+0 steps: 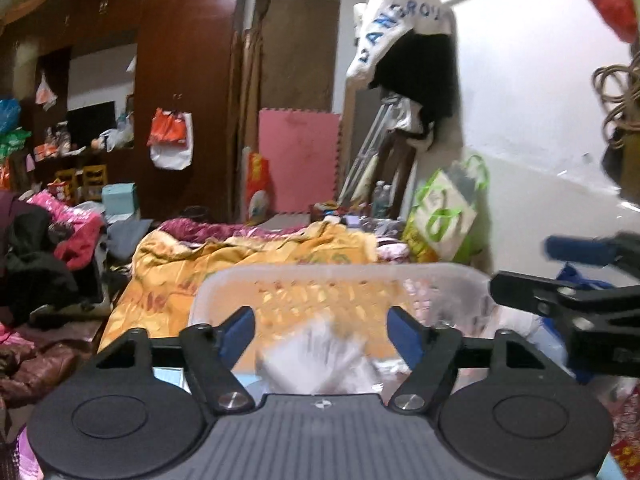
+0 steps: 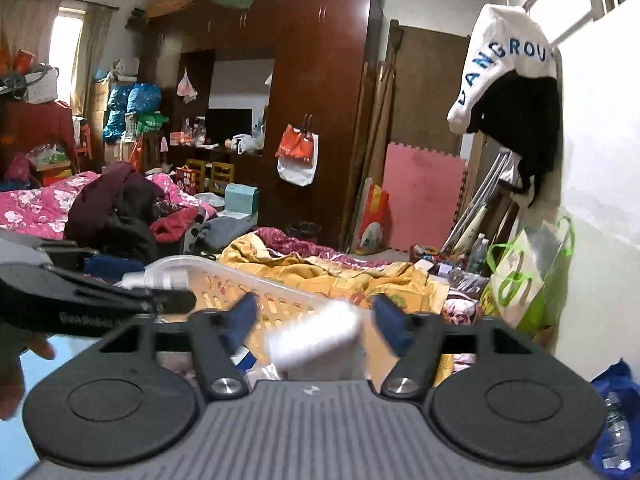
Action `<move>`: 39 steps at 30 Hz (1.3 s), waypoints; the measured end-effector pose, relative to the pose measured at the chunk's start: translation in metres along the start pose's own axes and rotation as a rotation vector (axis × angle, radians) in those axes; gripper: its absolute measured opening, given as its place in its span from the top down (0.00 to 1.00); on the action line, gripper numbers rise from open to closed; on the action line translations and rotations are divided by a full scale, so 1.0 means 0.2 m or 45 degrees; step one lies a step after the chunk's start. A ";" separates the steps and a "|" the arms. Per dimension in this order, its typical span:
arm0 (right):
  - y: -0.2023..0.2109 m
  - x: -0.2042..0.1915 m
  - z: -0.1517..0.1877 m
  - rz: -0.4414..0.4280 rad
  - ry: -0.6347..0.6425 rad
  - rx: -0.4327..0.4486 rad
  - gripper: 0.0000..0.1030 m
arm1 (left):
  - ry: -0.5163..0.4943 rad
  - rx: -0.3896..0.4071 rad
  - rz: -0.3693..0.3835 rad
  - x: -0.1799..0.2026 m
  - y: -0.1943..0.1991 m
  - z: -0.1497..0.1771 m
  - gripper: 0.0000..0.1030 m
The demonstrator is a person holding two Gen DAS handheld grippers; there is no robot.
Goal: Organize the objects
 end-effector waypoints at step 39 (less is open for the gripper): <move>0.53 0.20 0.27 -0.040 -0.157 0.020 0.00 | -0.178 0.059 0.053 0.31 0.51 0.15 0.03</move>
Point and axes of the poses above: each gripper's, at about its wrist camera, not at the fingertips, and y roughly against the way its jaws point, x to its right, z to its underside, the point moved 9 cm from there along -y, roughly the way its jaws point, and after that the axes turned 6 degrees about x, right-handed, at the moved point
